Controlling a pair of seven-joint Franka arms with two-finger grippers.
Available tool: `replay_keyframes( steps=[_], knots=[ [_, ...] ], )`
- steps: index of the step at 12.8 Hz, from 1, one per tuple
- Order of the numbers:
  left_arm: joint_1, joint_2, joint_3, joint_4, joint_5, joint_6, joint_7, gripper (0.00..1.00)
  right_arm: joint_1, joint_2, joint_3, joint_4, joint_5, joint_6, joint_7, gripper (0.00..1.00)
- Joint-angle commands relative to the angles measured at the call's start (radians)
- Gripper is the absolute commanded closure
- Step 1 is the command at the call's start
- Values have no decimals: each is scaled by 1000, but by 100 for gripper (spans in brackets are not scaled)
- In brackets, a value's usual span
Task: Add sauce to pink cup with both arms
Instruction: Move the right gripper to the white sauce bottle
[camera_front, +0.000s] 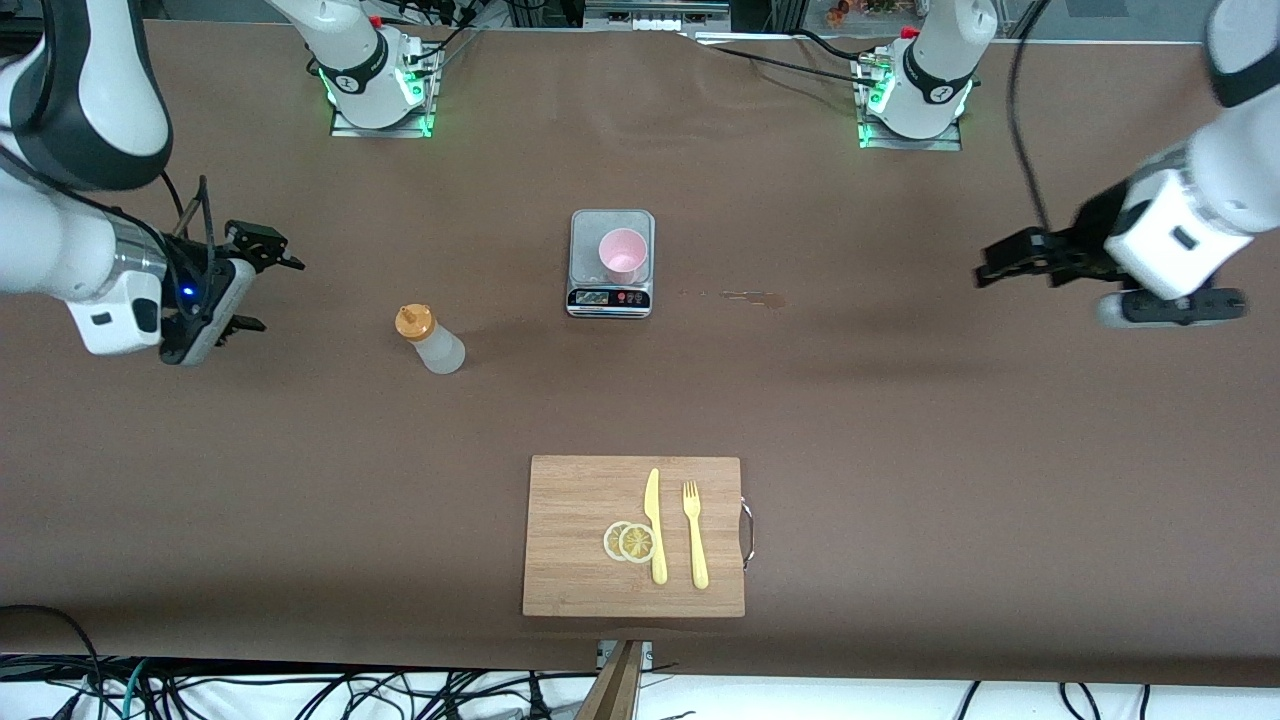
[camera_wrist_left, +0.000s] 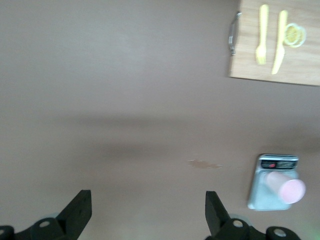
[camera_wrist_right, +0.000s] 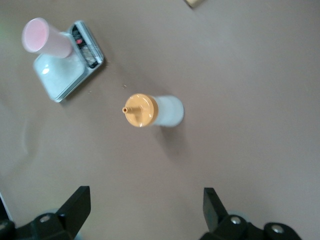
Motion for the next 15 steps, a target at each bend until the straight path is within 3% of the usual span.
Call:
replay_keyframes(
  steps=[1, 4, 7, 10, 15],
  knots=[
    [41, -21, -15, 28, 88, -69, 111, 0, -58, 64, 1, -54, 127, 62, -302, 0],
    [67, -20, -13, 26, 157, -83, 234, 0, -112, 193, 1, -59, 291, 69, -663, 0],
    [77, -4, -15, 29, 154, -87, 241, 0, -124, 314, -1, -63, 437, 59, -991, 0],
    [68, 6, -21, 34, 150, -87, 237, 0, -121, 376, 1, -118, 564, 46, -1220, 0],
    [64, 8, -22, 34, 143, -87, 237, 0, -92, 405, 10, -203, 736, 13, -1380, 0]
  ],
)
